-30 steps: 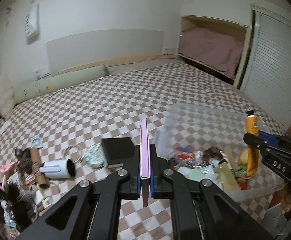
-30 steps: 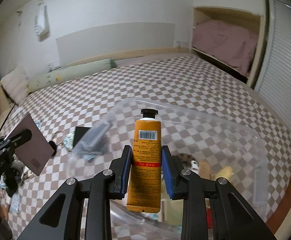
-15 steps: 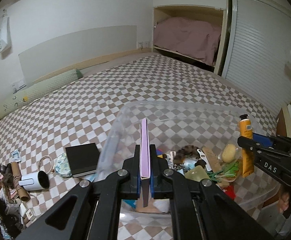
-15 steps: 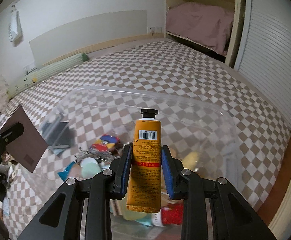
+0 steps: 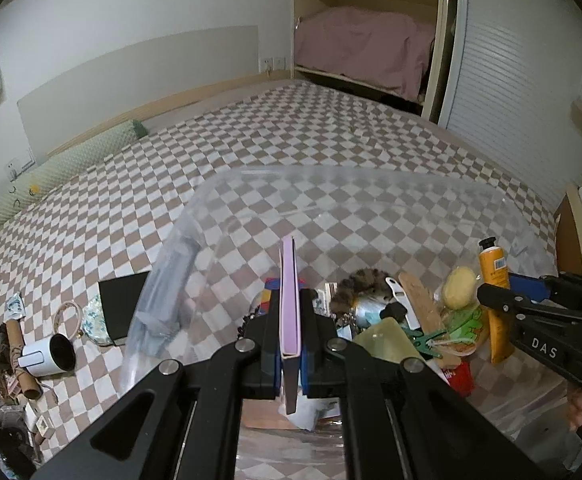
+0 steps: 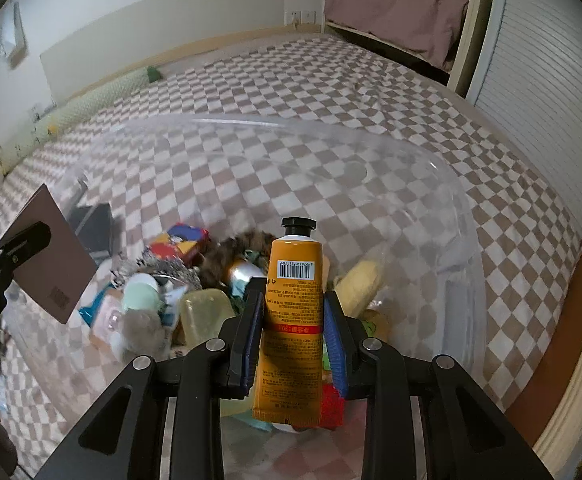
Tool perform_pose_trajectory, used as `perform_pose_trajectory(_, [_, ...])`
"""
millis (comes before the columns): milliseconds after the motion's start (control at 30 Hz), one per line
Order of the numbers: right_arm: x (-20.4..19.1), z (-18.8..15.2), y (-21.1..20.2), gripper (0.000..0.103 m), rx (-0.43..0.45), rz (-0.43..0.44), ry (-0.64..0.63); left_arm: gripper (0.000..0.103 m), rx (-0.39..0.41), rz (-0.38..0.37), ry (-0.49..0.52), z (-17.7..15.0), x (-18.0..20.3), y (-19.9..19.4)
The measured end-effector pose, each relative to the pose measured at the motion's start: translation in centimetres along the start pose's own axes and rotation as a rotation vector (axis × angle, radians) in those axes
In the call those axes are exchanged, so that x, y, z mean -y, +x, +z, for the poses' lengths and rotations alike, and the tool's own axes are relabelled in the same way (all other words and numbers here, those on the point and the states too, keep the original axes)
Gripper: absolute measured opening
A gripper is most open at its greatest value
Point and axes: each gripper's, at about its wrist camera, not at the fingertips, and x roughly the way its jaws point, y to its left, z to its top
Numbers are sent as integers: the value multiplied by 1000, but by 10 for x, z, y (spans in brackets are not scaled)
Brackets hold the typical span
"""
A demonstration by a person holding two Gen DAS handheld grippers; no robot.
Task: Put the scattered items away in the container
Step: 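Lower both tools into the container and open them to release the items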
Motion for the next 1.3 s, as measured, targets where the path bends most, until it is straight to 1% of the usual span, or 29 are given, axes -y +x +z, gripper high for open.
perform_pose_trajectory(133, [1,-2,9,30,-46,10,13,7,-18,4,-3,-3,0,8])
perform_pose_trajectory(200, [1,-2,11,30,-52,-2,9,7,-28,7,-5,-4,-1,11])
perform_pose_trajectory(267, [3,-3,12,30,-60,5,18,7,-34,12,-5,-5,-3,11])
perform_pose_trajectory(400, [3,-3,12,30,-66,1,18,7,-41,27,-1,-8,-2,15])
perform_pose_trajectory(633, [1,-3,13,30,-73,-4,16,7,-34,77,15,-11,-1,18])
perform_pose_trajectory(700, [1,-3,12,30,-66,-3,20,7,-34,80,10,-11,-1,18])
perform_pose_trajectory(833, [3,-3,16,30,-90,5,29,7,-41,80,6,-12,-2,20])
perform_pose_trajectory(900, [2,-3,15,30,-85,11,27,8,-48,77,1,-13,-2,21])
perform_pose_trajectory(933, [1,-3,14,30,-80,5,28,11,-50,77,0,-13,-1,22])
perform_pose_trajectory(967, [1,-3,15,32,-78,1,28,20,-52,77,-1,-13,-1,22])
perform_pose_trajectory(1000, [1,-3,14,41,-79,-2,29,27,-50,78,-2,-14,0,22])
perform_pose_trajectory(1033, [1,-3,14,47,-80,-5,30,38,-44,78,-3,-14,0,22])
perform_pose_trajectory(1067, [1,-2,13,56,-72,-3,34,43,-39,79,-3,-14,1,21])
perform_pose_trajectory(1100, [2,-2,11,58,-62,-3,37,43,-38,77,-5,-14,2,21])
perform_pose_trajectory(1300, [3,-4,12,58,-69,5,40,43,-44,64,-14,-14,2,21])
